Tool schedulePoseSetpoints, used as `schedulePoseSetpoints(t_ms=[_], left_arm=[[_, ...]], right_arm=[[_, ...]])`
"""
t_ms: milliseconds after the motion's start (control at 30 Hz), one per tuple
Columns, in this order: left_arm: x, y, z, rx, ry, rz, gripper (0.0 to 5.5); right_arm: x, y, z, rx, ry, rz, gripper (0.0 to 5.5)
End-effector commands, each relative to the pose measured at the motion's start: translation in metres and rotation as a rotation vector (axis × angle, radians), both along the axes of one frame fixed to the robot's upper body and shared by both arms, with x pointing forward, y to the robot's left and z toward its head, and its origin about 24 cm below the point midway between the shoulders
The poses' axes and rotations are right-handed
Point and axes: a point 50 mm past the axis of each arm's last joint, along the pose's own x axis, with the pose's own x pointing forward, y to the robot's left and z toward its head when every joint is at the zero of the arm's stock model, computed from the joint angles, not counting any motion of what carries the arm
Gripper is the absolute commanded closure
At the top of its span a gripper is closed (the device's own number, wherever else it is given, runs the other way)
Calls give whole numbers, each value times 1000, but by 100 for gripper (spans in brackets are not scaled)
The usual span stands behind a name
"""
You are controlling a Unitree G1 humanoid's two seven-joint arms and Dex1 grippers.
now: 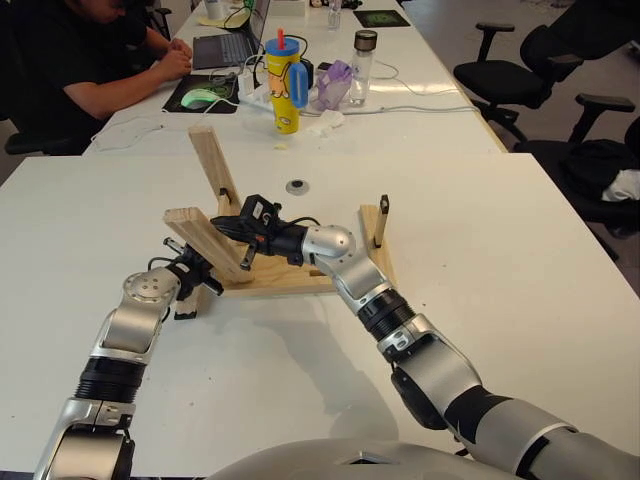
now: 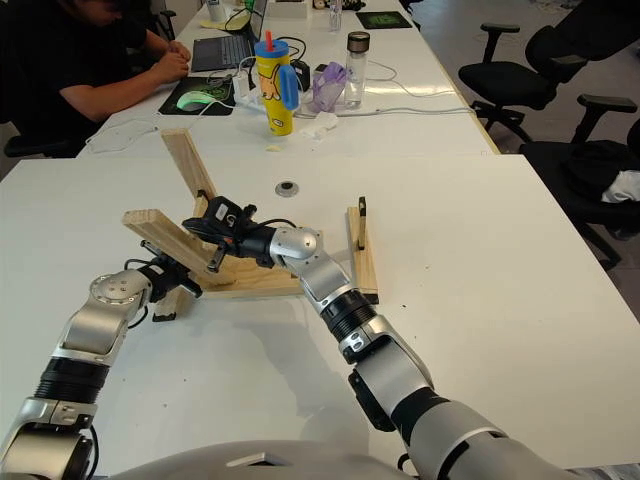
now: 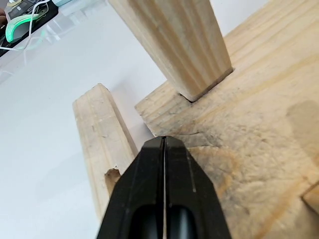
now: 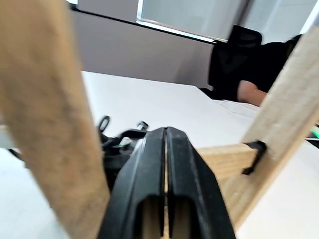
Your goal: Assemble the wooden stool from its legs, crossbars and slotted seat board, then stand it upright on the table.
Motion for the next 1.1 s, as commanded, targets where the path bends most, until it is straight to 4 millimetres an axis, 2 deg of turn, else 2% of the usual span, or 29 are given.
schedulePoseSetpoints(t_ms=[33, 67, 133, 167, 200, 267, 300, 367, 433, 467, 533, 600, 700, 800, 900, 1000, 1100], left_arm=[[16, -4, 14, -34, -85, -4, 549], [24, 0, 35, -73, -186, 17, 549], [29, 8, 64, -122, -322, 48, 549], [28, 11, 71, -132, -357, 57, 549], [28, 16, 88, -150, -428, 60, 549], [25, 22, 109, -170, -508, 60, 549], [25, 30, 125, -199, -559, 79, 549], [24, 42, 143, -208, -524, 13, 549], [10, 42, 135, -92, -305, -227, 549], [5, 44, 129, -80, -216, -273, 549], [-18, 51, 107, -5, 84, -404, 549], [-41, 70, 90, 22, 331, -387, 549], [-56, 83, 81, 127, 476, -368, 549], [-76, 74, 69, 91, 571, -435, 549], [-94, 37, 46, -38, 637, -566, 549], [-90, 5, 37, -105, 580, -610, 549], [-79, -8, 24, -27, 515, -581, 549]], right_arm=[[-4, -15, -24, -70, 80, -188, 550], [-4, -38, -31, -115, 79, -270, 550], [-8, -67, -39, -194, 74, -367, 550], [-10, -73, -41, -221, 74, -387, 550], [-12, -87, -51, -292, 78, -425, 550], [-15, -103, -60, -376, 85, -467, 550], [-16, -114, -70, -464, 90, -490, 550], [-19, -131, -88, -616, 124, -517, 550], [-22, -141, -96, -727, 142, -500, 550], [-23, -142, -97, -750, 149, -486, 550], [-26, -143, -96, -802, 154, -445, 550], [-34, -141, -96, -838, 175, -349, 550], [-49, -141, -100, -928, 238, -221, 550], [-67, -139, -100, -956, 322, -105, 550], [-81, -129, -95, -911, 396, -38, 550], [-90, -124, -94, -895, 425, 14, 550], [-92, -117, -89, -855, 439, 43, 550]])
